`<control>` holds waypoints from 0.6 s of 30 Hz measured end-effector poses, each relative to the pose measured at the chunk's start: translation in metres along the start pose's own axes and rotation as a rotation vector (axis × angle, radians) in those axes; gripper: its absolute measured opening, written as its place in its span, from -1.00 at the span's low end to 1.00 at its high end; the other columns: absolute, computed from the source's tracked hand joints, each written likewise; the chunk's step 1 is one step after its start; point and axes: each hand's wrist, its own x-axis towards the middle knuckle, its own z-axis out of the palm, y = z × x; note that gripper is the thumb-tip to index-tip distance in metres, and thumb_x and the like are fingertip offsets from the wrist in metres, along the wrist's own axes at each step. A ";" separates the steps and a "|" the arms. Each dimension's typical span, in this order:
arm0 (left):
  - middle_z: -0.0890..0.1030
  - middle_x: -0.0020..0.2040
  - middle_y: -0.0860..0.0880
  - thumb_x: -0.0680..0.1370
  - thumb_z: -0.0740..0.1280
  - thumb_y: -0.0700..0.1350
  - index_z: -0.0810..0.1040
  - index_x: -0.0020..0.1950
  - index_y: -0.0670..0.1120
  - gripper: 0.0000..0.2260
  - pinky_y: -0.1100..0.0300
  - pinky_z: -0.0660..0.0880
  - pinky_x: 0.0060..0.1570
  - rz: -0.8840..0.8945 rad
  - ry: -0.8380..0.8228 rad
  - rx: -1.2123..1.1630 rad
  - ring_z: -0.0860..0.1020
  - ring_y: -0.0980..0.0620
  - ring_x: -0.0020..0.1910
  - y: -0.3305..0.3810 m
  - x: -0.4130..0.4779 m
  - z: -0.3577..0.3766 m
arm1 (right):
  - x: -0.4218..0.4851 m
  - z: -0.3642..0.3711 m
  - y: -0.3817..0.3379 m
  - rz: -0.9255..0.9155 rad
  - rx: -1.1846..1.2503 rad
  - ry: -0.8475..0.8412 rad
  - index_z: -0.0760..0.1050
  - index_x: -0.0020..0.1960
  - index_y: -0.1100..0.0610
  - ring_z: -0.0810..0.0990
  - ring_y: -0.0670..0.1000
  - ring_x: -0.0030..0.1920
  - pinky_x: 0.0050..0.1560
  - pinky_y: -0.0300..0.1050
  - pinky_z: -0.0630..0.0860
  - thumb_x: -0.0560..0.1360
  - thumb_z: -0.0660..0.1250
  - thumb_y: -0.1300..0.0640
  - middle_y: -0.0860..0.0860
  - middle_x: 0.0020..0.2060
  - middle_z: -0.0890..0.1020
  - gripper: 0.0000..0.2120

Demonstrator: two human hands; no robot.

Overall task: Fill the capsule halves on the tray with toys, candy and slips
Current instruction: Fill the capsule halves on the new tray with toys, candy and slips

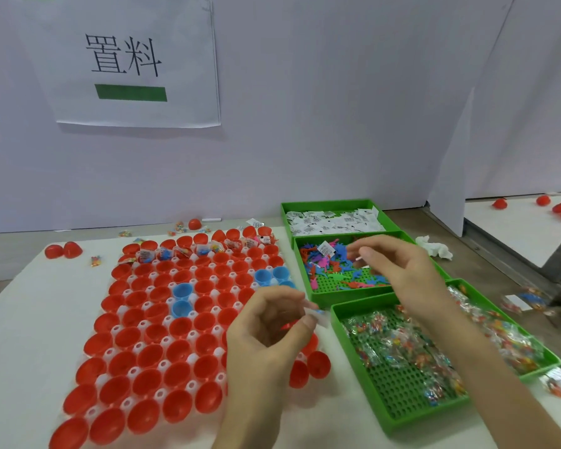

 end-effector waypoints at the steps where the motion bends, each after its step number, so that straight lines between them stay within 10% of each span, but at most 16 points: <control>1: 0.68 -0.16 -0.11 0.39 0.49 -0.30 0.64 -0.13 -0.02 -0.80 0.24 0.57 -0.14 0.015 -0.020 0.004 0.65 -0.01 -0.15 0.000 0.000 0.001 | 0.004 -0.007 0.008 0.021 -0.199 0.064 0.66 0.02 -0.15 0.61 -0.19 0.07 0.20 0.00 0.52 0.62 0.29 0.05 -0.20 0.02 0.68 -0.82; 7: 0.69 -0.19 -0.09 0.36 0.42 -0.25 0.64 -0.14 -0.03 -0.85 0.26 0.56 -0.18 0.027 -0.086 0.022 0.64 0.06 -0.21 -0.006 -0.006 0.009 | 0.011 -0.014 0.039 0.192 -0.684 -0.284 0.58 0.15 -0.29 0.44 -0.13 0.34 0.45 0.17 0.21 0.54 -0.01 -0.34 -0.27 0.24 0.53 -0.56; 18: 0.66 -0.23 0.01 0.37 0.42 -0.25 0.63 -0.18 0.09 -0.79 0.25 0.55 -0.24 0.094 -0.066 0.142 0.64 0.05 -0.22 -0.017 -0.011 0.015 | 0.013 -0.010 0.044 0.111 -0.632 -0.141 0.63 0.22 -0.06 0.49 -0.13 0.27 0.40 0.06 0.33 0.67 0.15 -0.05 -0.18 0.26 0.59 -0.70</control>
